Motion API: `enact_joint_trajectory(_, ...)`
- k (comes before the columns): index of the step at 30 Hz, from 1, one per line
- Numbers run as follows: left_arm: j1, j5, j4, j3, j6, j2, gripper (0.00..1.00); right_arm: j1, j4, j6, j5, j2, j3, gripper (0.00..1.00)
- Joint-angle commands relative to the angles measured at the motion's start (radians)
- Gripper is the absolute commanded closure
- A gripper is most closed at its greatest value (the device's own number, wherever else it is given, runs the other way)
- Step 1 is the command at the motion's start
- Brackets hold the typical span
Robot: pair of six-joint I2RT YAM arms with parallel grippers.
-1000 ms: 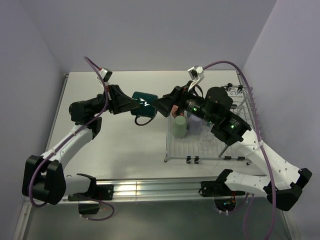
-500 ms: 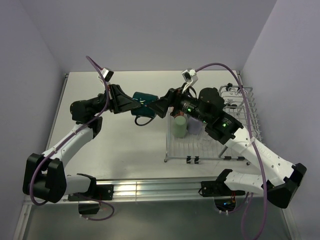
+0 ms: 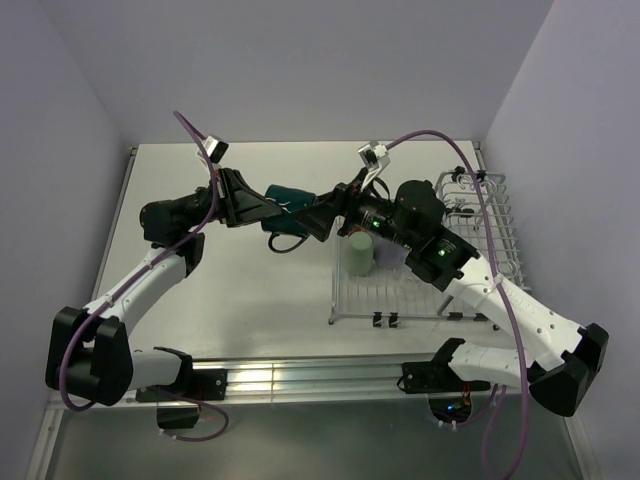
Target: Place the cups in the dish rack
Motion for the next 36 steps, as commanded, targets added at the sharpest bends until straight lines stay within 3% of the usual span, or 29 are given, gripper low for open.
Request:
enact_joint_trajectory(1,-0.006,-0.062,0.546,0.068,-0.044,-0.027,1.00,-0.003,0.087,0.004,-0.084,0.007,-0.030,0.00)
enact_joint_trajectory(18,-0.006,-0.068,0.539,0.075,-0.035,-0.042,1.00,-0.003,0.084,-0.022,-0.138,0.002,-0.083,0.00)
enact_joint_trajectory(36,-0.006,-0.119,0.564,0.114,-0.155,0.033,1.00,-0.003,0.106,-0.082,-0.180,-0.058,-0.142,0.02)
